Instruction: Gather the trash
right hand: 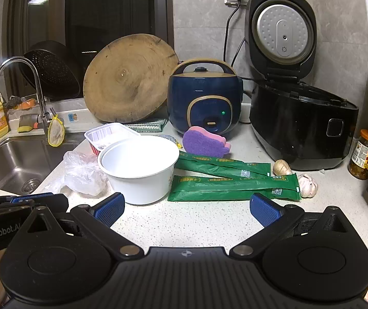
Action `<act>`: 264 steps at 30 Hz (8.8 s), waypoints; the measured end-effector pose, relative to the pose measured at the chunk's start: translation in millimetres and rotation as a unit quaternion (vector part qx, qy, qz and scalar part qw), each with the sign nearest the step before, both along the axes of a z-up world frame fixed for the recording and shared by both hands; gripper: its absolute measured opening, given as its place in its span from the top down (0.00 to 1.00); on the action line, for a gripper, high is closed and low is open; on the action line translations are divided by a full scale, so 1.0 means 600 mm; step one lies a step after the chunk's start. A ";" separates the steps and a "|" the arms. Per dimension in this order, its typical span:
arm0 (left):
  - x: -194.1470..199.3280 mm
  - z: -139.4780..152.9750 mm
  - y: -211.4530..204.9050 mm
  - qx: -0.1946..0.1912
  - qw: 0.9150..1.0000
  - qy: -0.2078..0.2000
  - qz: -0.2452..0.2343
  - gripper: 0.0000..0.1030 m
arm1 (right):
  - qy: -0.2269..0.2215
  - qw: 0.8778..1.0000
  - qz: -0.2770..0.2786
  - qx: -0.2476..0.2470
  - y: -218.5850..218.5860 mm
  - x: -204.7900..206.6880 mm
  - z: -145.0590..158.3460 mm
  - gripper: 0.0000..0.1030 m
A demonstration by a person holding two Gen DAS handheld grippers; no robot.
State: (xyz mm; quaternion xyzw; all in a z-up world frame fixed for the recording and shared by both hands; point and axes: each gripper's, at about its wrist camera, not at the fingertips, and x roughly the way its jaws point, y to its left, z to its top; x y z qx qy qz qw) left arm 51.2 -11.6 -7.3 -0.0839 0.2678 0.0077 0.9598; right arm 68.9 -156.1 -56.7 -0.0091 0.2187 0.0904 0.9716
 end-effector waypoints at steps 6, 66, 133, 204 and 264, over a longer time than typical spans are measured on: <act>0.002 -0.001 0.001 -0.001 1.000 0.002 0.000 0.86 | 0.002 1.000 -0.002 0.002 -0.003 0.001 -0.002 0.00; 0.291 -0.114 0.157 -0.073 0.985 0.154 0.033 0.85 | 0.058 0.997 -0.004 0.045 -0.054 0.238 -0.085 0.00; 0.211 -0.089 0.183 -0.096 0.985 0.133 0.046 0.84 | 0.151 0.983 -0.084 0.067 -0.038 0.366 -0.133 0.49; 0.159 -0.004 0.268 -0.121 0.971 0.011 0.206 0.90 | 0.140 0.978 0.142 0.064 -0.044 0.390 -0.097 0.83; -0.155 -0.520 0.436 -0.249 0.903 0.329 0.117 0.71 | 0.336 0.931 0.132 -0.060 0.300 -0.015 -0.404 0.89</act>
